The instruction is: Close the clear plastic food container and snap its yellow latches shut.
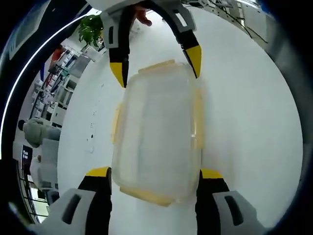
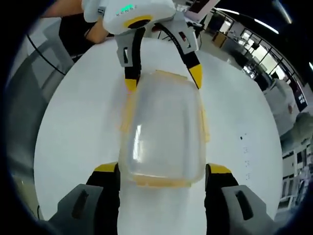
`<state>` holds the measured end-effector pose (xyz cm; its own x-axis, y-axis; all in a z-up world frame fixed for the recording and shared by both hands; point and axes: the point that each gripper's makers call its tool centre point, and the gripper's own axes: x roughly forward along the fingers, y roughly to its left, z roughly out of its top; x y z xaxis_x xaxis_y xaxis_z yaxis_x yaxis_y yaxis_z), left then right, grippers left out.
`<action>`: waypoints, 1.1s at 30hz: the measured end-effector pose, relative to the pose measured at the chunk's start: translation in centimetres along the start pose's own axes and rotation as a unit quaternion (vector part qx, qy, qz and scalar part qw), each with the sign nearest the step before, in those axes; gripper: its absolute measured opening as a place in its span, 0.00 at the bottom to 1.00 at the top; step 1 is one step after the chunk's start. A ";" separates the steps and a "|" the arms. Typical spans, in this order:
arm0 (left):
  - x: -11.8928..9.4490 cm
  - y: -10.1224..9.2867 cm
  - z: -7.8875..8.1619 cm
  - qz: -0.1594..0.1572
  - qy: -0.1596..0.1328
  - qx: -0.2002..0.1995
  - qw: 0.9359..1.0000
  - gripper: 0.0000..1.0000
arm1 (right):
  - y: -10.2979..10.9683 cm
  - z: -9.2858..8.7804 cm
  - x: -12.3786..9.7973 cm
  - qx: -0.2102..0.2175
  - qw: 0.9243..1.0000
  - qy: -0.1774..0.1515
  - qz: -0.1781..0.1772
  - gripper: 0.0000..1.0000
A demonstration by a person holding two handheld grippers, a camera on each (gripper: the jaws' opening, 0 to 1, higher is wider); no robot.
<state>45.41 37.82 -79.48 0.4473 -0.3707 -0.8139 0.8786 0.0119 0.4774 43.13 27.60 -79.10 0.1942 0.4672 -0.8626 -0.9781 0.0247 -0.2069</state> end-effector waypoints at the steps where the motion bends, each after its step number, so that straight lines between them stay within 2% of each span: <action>1: 0.0 0.0 0.0 0.001 0.001 0.000 1.000 0.66 | 0.0 0.0 0.0 0.000 1.000 0.001 -0.001 0.68; 7: 0.0 0.0 -0.3 0.005 0.007 -0.005 1.000 0.66 | -0.1 0.1 0.1 -0.011 1.000 0.005 -0.014 0.66; 9: 0.0 0.0 -0.3 0.008 0.009 -0.004 1.000 0.66 | -0.2 0.0 0.0 0.000 1.000 0.012 -0.016 0.66; 11: -0.1 -0.1 -0.4 0.011 0.013 0.001 1.000 0.65 | -0.4 0.3 -0.1 0.008 1.000 0.002 -0.023 0.70; 13: -0.3 -0.5 -0.6 0.006 0.013 -0.005 1.000 0.68 | -0.3 0.5 -0.3 0.020 1.000 -0.005 -0.022 0.72; 14: -0.3 -0.7 -0.7 0.003 0.012 -0.018 1.000 0.73 | -0.3 0.5 -0.4 0.025 0.999 -0.006 -0.022 0.74; 15: -0.4 -0.8 -0.7 0.002 0.009 -0.029 1.000 0.77 | -0.4 0.6 -0.5 0.030 0.999 -0.007 -0.024 0.77; 17: -0.8 -1.5 -0.1 -0.008 -0.016 -0.044 0.999 0.85 | -0.5 0.8 -0.8 0.035 0.999 -0.013 -0.030 0.82; 18: -1.1 -2.0 0.2 -0.016 -0.031 -0.052 0.998 0.87 | -0.4 1.0 -1.0 0.041 0.998 -0.020 -0.031 0.82; 21: -1.9 -2.5 0.8 -0.011 -0.049 -0.078 0.996 0.92 | 0.1 1.5 -1.5 0.067 0.997 -0.040 -0.027 0.83; 22: -2.6 -2.8 2.0 -0.012 -0.092 -0.118 0.989 0.98 | 0.4 1.5 -1.8 0.086 0.995 -0.044 -0.025 0.85; 23: -3.1 -3.3 3.1 -0.023 -0.127 -0.150 0.980 0.99 | 0.4 1.5 -2.0 0.091 0.994 -0.047 -0.027 0.87; 25: -4.5 -2.5 3.7 -0.005 -0.160 -0.200 0.967 0.99 | 0.6 1.4 -2.5 0.096 0.993 -0.055 -0.031 0.89; 26: -4.9 -2.2 3.7 0.005 -0.167 -0.206 0.964 0.99 | 0.5 1.4 -2.8 0.100 0.992 -0.060 -0.041 0.89; 27: -5.4 -2.1 3.2 0.019 -0.155 -0.205 0.966 0.99 | 0.5 1.5 -3.1 0.103 0.991 -0.064 -0.047 0.89; 29: -6.4 -2.4 3.4 0.027 -0.161 -0.200 0.966 0.99 | 0.4 2.0 -3.9 0.113 0.988 -0.080 -0.061 0.90; 30: -6.8 -2.5 3.5 0.029 -0.167 -0.205 0.964 0.99 | 0.3 2.3 -4.2 0.119 0.987 -0.090 -0.067 0.91; 32: -7.9 -2.8 4.0 0.035 -0.185 -0.231 0.955 0.99 | 0.4 3.0 -5.2 0.131 0.982 -0.111 -0.078 0.93; 33: -8.2 -2.8 3.9 0.042 -0.183 -0.233 0.954 0.99 | 0.5 3.4 -5.8 0.139 0.979 -0.124 -0.082 0.93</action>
<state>38.60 37.18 -72.80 0.5058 -0.6486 -0.5688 0.8594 0.4364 0.2666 41.21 27.87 -72.63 0.3607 0.6366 -0.6817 -0.9245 0.3408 -0.1709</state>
